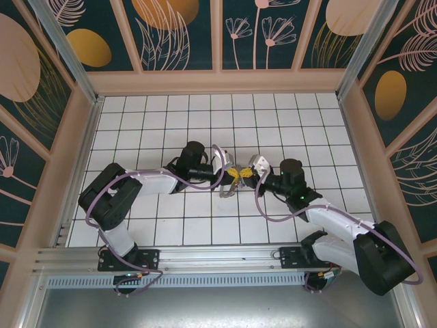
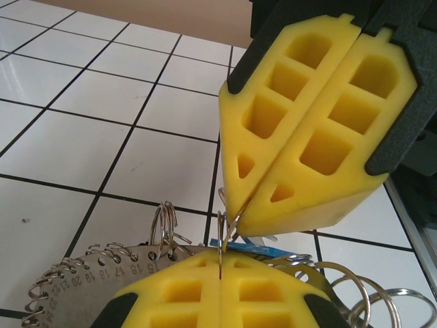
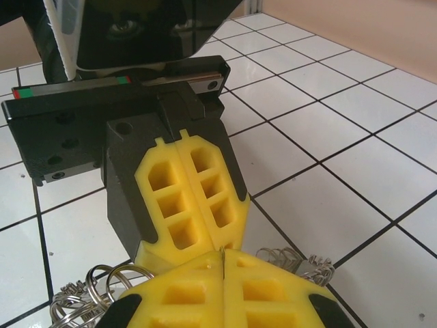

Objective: Put the keys on the keyring

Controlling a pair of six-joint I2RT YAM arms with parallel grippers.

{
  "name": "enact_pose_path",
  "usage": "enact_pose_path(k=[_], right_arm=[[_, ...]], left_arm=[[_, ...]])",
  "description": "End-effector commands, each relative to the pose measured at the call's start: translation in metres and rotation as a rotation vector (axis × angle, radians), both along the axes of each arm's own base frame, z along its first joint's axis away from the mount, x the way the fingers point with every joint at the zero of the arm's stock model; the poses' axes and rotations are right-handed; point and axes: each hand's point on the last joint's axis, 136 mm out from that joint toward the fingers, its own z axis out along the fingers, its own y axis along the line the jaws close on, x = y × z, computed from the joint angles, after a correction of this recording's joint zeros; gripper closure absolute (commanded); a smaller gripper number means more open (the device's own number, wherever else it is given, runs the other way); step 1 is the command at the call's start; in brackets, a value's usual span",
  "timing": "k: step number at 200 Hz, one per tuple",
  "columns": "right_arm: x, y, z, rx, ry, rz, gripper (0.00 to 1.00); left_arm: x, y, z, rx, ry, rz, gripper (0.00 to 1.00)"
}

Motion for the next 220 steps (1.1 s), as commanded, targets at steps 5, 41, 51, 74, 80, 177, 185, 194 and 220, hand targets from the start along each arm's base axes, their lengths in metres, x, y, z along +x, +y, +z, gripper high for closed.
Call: enact_pose_path(k=[5,41,51,74,80,177,185,194,220], right_arm=[[0.007,0.001,0.006,-0.015,-0.033,-0.024,1.0],[0.021,-0.008,0.013,-0.005,-0.062,-0.123,1.0],[0.026,-0.012,0.011,-0.02,-0.06,-0.159,1.0],[0.031,-0.02,0.006,-0.049,-0.055,-0.207,1.0],[0.031,-0.02,0.005,-0.054,-0.05,-0.209,1.0],[0.037,-0.015,0.037,0.059,-0.082,-0.239,1.0],[0.038,-0.015,0.039,0.059,-0.09,-0.241,1.0],[0.038,-0.014,0.041,0.056,-0.099,-0.232,1.0],[0.029,-0.003,0.045,0.047,-0.122,-0.164,1.0]], left_arm=[[0.001,-0.007,0.015,-0.04,-0.043,-0.027,1.0],[-0.001,-0.006,0.013,-0.038,-0.044,-0.033,1.0],[-0.001,-0.006,0.014,-0.041,-0.047,-0.035,1.0],[-0.002,-0.005,0.015,-0.047,-0.056,-0.031,1.0],[-0.002,-0.004,0.015,-0.05,-0.062,-0.029,1.0],[0.015,0.003,0.012,-0.156,-0.057,0.139,1.0],[0.016,0.003,0.011,-0.159,-0.05,0.142,1.0],[0.015,0.002,0.009,-0.158,-0.044,0.139,1.0],[0.014,0.001,0.009,-0.156,-0.046,0.124,0.94]])
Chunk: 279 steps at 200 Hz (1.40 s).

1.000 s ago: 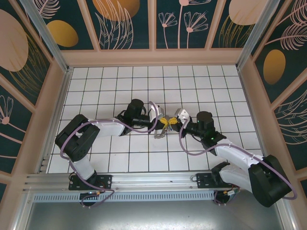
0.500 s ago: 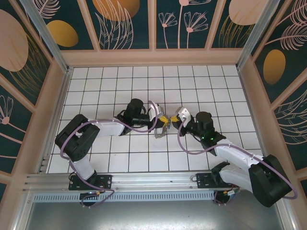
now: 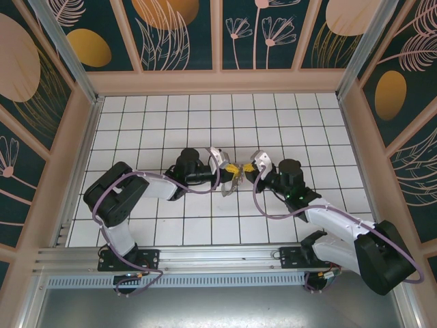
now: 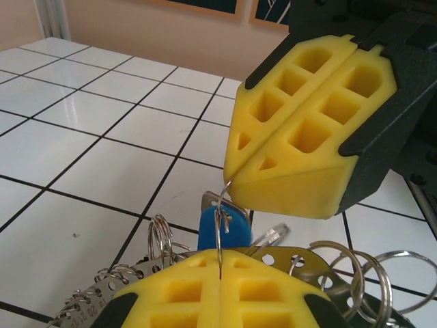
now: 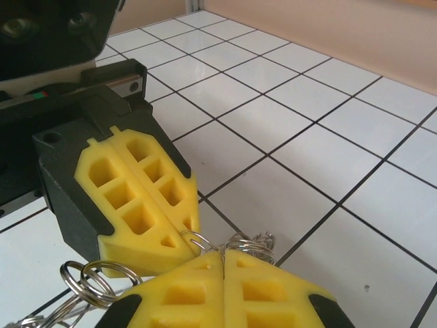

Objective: Put the keys on the keyring

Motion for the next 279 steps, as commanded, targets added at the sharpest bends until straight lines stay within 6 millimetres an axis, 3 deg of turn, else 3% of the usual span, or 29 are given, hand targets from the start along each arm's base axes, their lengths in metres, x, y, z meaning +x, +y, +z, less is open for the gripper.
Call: enact_pose_path(k=[1,141,254,279], right_arm=[[0.007,0.008,0.041,0.046,-0.12,0.007,1.0],[-0.004,0.023,0.038,-0.001,-0.121,0.126,1.0],[-0.011,0.032,0.03,-0.024,-0.066,0.198,1.0],[-0.011,0.032,0.027,-0.032,-0.055,0.2,1.0]], left_arm=[[-0.004,-0.003,0.005,-0.034,-0.006,-0.023,0.94],[-0.001,-0.009,0.019,-0.01,-0.057,-0.057,0.78],[0.001,-0.011,0.025,-0.004,-0.079,-0.061,0.78],[0.001,-0.011,0.027,-0.004,-0.085,-0.061,0.89]])
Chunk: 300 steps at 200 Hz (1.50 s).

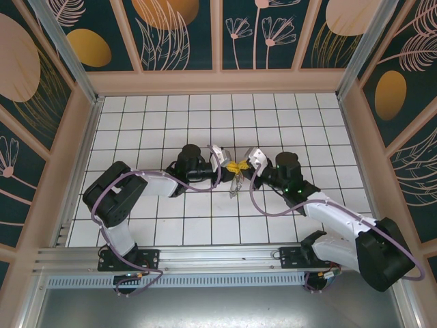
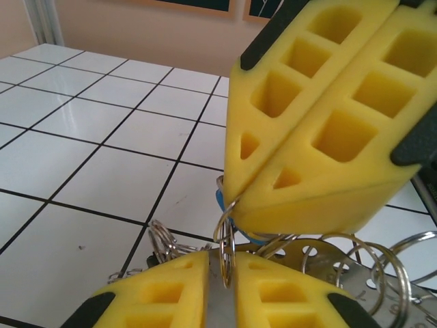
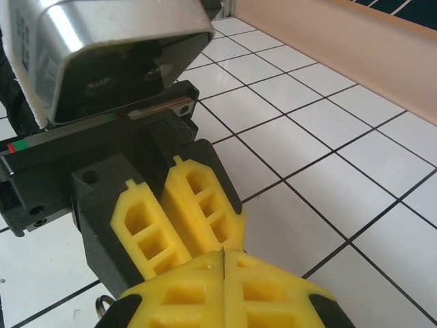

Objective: Put the keys on the keyring

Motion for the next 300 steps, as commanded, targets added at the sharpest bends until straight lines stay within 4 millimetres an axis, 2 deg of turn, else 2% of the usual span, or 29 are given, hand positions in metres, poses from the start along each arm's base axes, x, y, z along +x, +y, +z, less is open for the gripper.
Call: enact_pose_path(k=[1,19,75,79,111,158,176,191,215,255,300], right_arm=[[-0.008,0.013,0.011,0.019,-0.004,0.084,1.0],[-0.004,0.009,0.01,0.011,-0.008,0.049,1.0],[0.009,-0.012,0.002,0.058,0.053,-0.109,1.0],[0.016,-0.021,0.001,0.057,0.053,-0.144,1.0],[0.021,-0.025,0.001,0.08,0.06,-0.182,1.0],[0.013,-0.01,0.021,0.13,0.023,-0.072,1.0],[0.01,-0.006,0.025,0.135,0.014,-0.037,1.0],[0.008,-0.003,0.026,0.132,0.01,-0.016,1.0],[0.006,-0.001,0.025,0.127,0.01,-0.002,1.0],[0.005,0.002,0.026,0.12,0.01,0.017,1.0],[0.002,0.004,0.023,0.1,0.022,0.039,1.0]], left_arm=[[-0.001,-0.006,0.021,-0.03,-0.049,-0.025,0.9],[0.0,-0.005,0.02,-0.024,-0.055,-0.012,1.0],[0.002,0.002,0.022,-0.055,-0.068,0.041,1.0],[0.002,0.002,0.023,-0.06,-0.07,0.044,1.0],[0.002,0.004,0.025,-0.087,-0.077,0.053,1.0],[0.002,0.003,0.018,-0.062,-0.073,0.045,1.0],[0.001,0.003,0.017,-0.05,-0.072,0.044,0.93],[0.001,0.004,0.018,-0.047,-0.077,0.046,0.87],[0.002,0.003,0.02,-0.036,-0.081,0.043,0.83],[0.003,0.002,0.025,-0.037,-0.092,0.04,0.77],[0.003,0.001,0.028,-0.036,-0.099,0.034,0.76]])
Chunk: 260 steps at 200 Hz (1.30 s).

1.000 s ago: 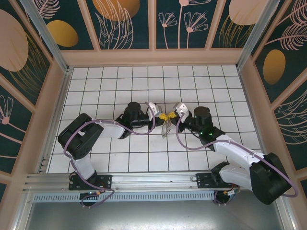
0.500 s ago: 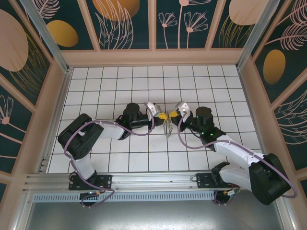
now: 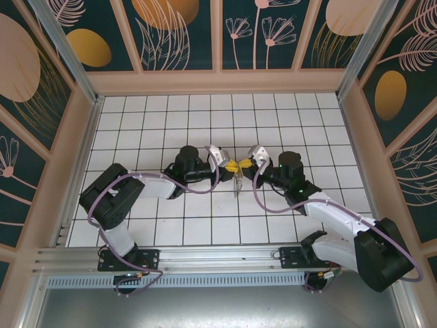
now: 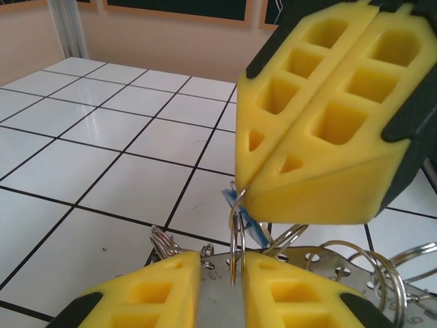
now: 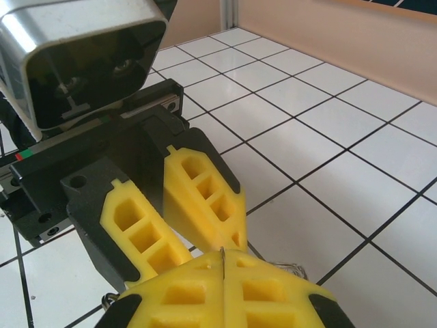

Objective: Put the keys on the keyring

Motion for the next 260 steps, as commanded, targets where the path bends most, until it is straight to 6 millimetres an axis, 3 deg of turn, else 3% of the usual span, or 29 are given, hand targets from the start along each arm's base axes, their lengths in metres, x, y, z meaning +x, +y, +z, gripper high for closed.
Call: enact_pose_path(k=[1,36,80,133,150,153,161,260], right_arm=[[0.001,0.008,0.019,0.016,-0.051,0.046,1.0],[-0.001,0.011,0.019,0.011,-0.048,0.066,1.0],[-0.004,0.013,0.013,-0.012,-0.022,0.085,1.0],[0.002,0.009,-0.008,-0.084,0.053,0.055,0.96],[0.006,0.008,-0.008,-0.09,0.048,0.035,0.93],[0.007,0.008,-0.008,-0.091,0.049,0.031,0.93],[0.007,0.007,-0.008,-0.096,0.047,0.029,0.93],[0.009,0.009,-0.012,-0.114,0.065,0.036,0.89]], left_arm=[[-0.001,-0.005,0.022,-0.028,-0.054,-0.022,0.76],[-0.001,-0.006,0.021,-0.016,-0.057,-0.031,0.8],[0.0,-0.006,0.02,-0.007,-0.062,-0.025,1.0],[0.004,-0.005,0.022,-0.006,-0.09,-0.012,1.0],[0.004,-0.006,0.023,-0.006,-0.098,-0.013,1.0],[0.003,-0.005,0.034,-0.021,-0.118,-0.01,1.0],[0.003,-0.004,0.036,-0.022,-0.128,-0.009,1.0],[0.003,-0.004,0.035,-0.013,-0.137,-0.012,1.0]])
